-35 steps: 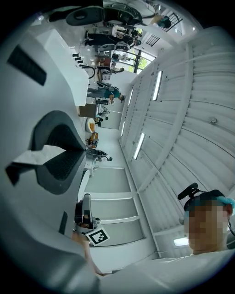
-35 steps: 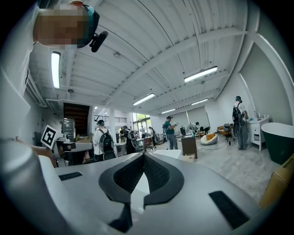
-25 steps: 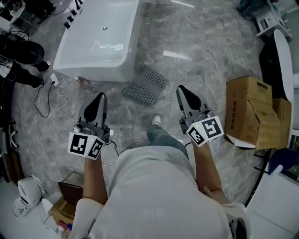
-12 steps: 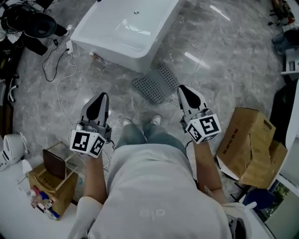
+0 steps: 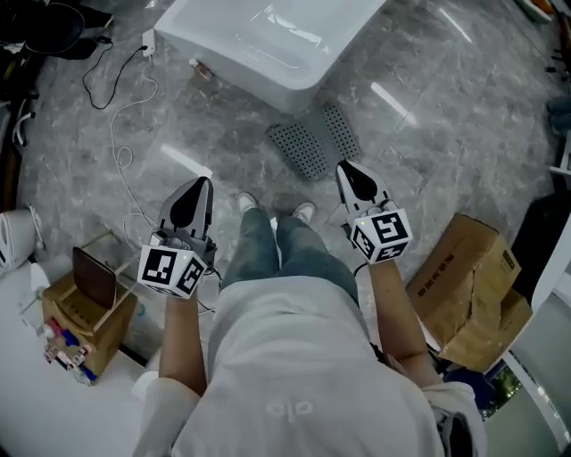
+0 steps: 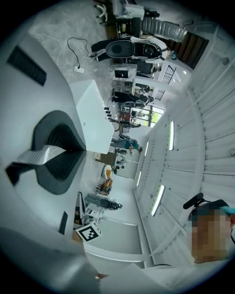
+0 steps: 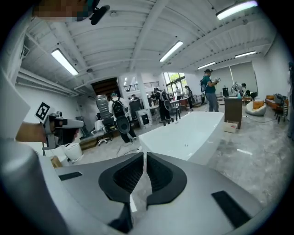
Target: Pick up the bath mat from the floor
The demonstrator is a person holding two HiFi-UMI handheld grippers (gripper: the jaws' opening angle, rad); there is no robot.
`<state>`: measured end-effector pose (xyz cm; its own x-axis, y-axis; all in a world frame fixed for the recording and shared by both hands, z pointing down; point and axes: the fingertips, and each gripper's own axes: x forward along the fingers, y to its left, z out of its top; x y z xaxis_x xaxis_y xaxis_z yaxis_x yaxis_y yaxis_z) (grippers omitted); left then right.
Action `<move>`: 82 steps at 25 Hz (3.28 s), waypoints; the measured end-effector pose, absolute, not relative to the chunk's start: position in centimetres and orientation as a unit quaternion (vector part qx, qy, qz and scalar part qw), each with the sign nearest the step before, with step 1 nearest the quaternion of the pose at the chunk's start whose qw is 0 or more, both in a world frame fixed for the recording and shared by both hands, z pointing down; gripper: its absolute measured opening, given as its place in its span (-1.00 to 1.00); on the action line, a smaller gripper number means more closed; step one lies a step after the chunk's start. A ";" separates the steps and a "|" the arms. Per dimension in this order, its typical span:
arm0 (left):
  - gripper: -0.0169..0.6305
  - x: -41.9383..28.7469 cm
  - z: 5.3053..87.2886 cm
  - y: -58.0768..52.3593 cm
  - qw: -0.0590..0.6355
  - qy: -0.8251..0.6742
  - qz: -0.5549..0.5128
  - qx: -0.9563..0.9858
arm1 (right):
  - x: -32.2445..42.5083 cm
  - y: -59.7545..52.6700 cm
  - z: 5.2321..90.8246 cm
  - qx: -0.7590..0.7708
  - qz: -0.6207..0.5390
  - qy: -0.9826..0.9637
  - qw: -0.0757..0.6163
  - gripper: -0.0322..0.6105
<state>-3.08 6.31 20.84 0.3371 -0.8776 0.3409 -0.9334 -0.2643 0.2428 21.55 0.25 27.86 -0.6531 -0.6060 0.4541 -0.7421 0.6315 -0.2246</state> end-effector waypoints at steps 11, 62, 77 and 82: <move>-0.90 -7.7 30.8 6.6 0.258 -0.564 0.108 0.777 | 17.0 -0.3 42.5 0.346 0.255 -0.859 0.280 -0.74; -0.90 -15.5 91.3 12.1 0.495 -0.550 0.185 0.646 | 20.8 5.1 110.4 0.245 0.319 -0.698 0.592 -0.07; -0.90 -18.8 100.7 13.6 0.495 -0.578 0.180 0.623 | 21.6 5.1 122.3 0.243 0.332 -0.675 0.612 0.05; -0.90 -20.5 102.4 14.3 0.489 -0.586 0.204 0.614 | 22.7 4.8 123.8 0.266 0.325 -0.657 0.626 0.02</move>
<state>-20.55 14.26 102.43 0.2313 -0.5201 0.8222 -0.9180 0.1632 0.3615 22.69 4.78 123.80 -0.0757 0.0569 0.9955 -0.7562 0.6474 -0.0945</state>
